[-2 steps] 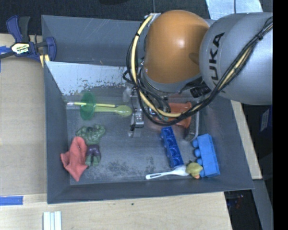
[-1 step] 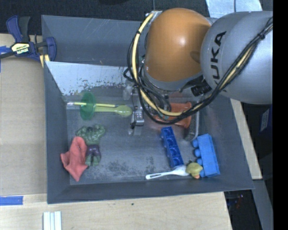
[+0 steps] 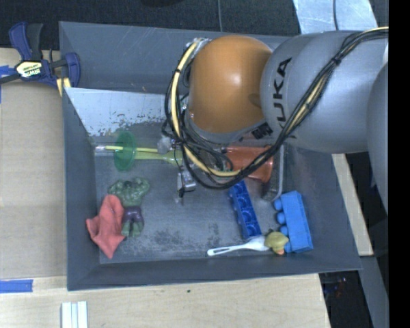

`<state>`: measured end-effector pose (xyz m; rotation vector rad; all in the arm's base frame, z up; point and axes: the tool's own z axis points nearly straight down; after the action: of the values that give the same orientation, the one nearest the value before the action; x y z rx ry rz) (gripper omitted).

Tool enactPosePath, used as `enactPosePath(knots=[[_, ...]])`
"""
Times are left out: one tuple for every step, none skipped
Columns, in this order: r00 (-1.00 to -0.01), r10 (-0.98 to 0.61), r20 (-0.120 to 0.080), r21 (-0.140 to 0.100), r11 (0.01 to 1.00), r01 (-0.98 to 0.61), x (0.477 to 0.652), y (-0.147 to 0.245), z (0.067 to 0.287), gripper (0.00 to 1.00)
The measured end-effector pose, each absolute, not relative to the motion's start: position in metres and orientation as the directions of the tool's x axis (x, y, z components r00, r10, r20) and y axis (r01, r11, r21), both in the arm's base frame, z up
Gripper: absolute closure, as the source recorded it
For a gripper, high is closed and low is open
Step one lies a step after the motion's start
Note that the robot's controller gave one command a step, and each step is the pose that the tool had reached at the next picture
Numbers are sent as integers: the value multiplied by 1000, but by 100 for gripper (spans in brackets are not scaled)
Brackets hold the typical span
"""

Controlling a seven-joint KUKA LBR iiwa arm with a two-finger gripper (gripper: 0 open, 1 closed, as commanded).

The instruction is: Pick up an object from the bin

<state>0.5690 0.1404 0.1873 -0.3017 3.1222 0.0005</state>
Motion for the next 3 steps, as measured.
enactPosePath(knots=[[-929, -370, -11, -1, 929, -371, 577, 175, 159, 0], [-771, -637, -8, -4, 771, -637, 579, 175, 155, 0], [-560, -828, -15, -12, 560, -828, 572, 172, 87, 0]])
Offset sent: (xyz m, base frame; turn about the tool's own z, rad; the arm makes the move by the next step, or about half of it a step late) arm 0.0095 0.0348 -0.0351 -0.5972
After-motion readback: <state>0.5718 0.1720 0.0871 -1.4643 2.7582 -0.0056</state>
